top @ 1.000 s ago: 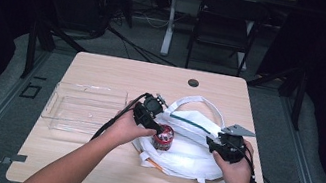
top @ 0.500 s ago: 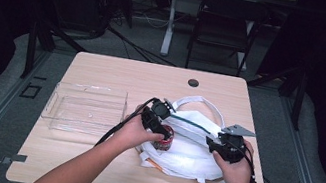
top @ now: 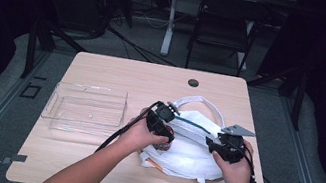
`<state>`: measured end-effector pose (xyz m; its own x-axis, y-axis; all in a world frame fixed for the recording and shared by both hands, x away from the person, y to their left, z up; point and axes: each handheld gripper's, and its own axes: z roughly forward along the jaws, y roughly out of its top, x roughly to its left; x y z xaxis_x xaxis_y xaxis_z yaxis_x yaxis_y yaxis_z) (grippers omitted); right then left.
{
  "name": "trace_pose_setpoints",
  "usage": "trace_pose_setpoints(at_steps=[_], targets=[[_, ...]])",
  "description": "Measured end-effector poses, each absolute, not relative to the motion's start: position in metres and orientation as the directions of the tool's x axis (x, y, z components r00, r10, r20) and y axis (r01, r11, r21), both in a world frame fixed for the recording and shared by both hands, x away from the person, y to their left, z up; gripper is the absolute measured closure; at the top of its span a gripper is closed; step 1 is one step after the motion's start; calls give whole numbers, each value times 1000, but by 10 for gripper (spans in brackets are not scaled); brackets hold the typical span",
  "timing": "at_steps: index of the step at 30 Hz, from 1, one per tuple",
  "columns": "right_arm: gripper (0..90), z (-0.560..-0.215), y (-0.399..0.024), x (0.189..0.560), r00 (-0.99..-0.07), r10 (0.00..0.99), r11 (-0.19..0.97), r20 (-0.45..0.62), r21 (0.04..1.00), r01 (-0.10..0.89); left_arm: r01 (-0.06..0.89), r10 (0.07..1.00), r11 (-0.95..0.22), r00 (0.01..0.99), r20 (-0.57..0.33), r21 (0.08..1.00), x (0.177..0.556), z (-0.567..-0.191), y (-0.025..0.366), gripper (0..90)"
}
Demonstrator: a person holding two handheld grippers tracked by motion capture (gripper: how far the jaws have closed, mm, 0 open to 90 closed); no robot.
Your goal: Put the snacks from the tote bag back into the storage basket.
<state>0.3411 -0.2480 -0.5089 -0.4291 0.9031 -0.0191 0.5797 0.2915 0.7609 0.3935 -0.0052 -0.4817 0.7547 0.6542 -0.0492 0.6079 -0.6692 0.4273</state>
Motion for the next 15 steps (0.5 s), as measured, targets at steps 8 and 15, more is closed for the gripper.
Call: trace_pose_setpoints(at_steps=[8,15], targets=[[500,-509,-248,341,-432,902,297,-23,759,580,628,683,-650,730,-33,429,396,-484,-7,328],[499,-509,-248,341,-432,902,295,-21,761,578,635,691,-647,722,-27,422,395,-484,-8,321]])
